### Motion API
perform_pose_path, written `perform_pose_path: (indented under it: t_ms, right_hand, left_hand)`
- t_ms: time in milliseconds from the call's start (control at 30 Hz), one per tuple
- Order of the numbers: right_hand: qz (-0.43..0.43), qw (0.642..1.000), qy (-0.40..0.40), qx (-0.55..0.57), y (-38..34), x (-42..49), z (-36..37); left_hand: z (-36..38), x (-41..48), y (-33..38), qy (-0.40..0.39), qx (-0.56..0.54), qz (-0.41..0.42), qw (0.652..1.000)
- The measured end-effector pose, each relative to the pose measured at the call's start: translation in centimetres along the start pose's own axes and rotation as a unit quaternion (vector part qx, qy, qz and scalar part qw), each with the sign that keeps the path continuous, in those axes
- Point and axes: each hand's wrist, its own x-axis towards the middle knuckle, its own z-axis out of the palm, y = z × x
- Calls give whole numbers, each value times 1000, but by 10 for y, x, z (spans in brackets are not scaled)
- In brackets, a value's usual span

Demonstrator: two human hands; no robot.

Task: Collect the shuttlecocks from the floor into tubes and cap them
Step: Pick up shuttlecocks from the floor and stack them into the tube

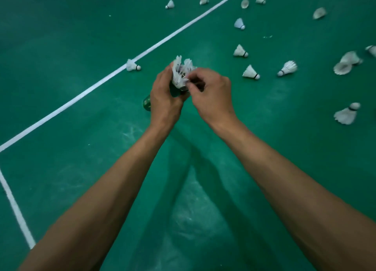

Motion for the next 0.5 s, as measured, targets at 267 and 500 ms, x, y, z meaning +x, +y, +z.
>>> perform_pose_path:
  t_ms: [267, 500]
  right_hand:
    - [24, 982, -76, -172, -12, 40, -109]
    - [30, 950, -232, -207, -54, 50, -153]
  left_hand:
    - [57, -1, 68, 5, 15, 70, 997]
    - [57, -2, 102, -8, 44, 131, 990]
